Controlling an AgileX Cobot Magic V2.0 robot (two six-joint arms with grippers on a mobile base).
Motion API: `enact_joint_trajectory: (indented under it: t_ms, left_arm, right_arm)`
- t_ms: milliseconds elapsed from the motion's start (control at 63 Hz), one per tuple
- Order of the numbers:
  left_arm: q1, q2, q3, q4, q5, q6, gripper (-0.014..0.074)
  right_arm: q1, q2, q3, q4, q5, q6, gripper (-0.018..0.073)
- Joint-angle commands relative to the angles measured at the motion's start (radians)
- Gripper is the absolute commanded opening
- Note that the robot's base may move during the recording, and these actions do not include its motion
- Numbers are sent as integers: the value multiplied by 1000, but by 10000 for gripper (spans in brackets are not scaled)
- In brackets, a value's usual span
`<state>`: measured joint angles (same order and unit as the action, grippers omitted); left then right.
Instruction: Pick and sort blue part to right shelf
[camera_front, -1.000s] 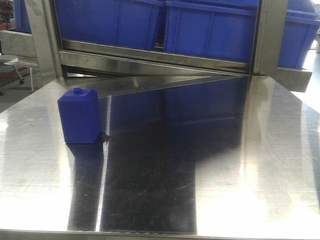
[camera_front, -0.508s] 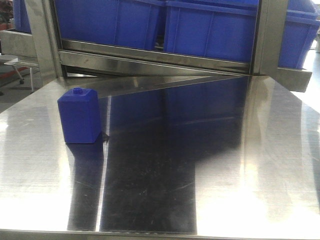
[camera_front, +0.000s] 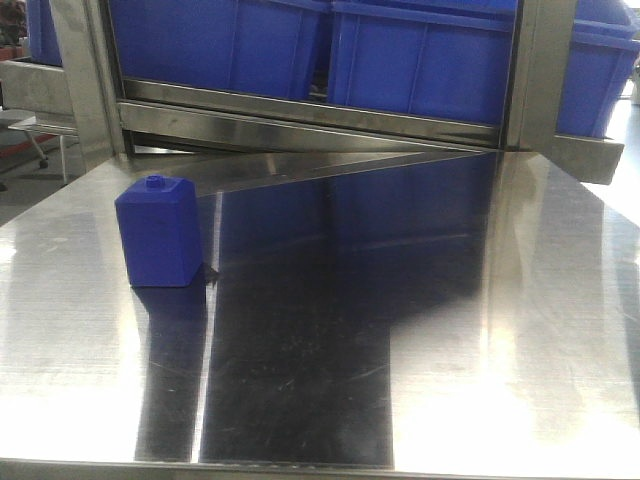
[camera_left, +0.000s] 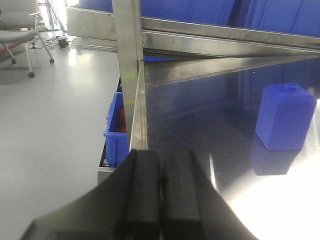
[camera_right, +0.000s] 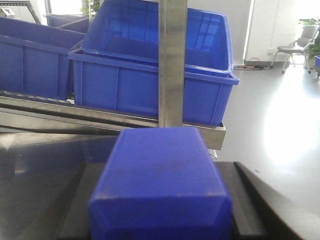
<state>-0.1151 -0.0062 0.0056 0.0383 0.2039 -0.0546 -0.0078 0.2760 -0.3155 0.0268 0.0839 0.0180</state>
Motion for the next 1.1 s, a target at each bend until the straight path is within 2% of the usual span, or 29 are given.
enact_joint_trajectory:
  t_ms: [0,143,238,302,365,746,952,1079]
  left_arm:
    - [-3,-24,25,2,-83,0,125]
    - [-3,-24,25,-2,-83,0,125]
    - [-3,-18,-3,-71,-68,0,125]
    - [-3,-13,-43,-110,-16,0,125]
    - [-3,3,-95,-108,31,0,125]
    - [-5,249,-338,-102,65,0,125]
    - [-46,443,-427,-102,65,0,125]
    - [-112,584,-475,-88,65,0,125]
  right_arm:
    - [-8,5,-30,2,-89,-8,435]
    - [-8,5,-30,2,-89,-8,435]
    - [-8,5,-30,2,-89,-8,435]
    - [-8,5,-30,2,-89,-8,435]
    - [-8,5,-30,2,-89,-8,435]
    - [-8,5,-30,2,-89,-8,435]
    - [-8,5,-30,2,-89,-8,435]
    - [-8,5,-30,2,-89,-8,435]
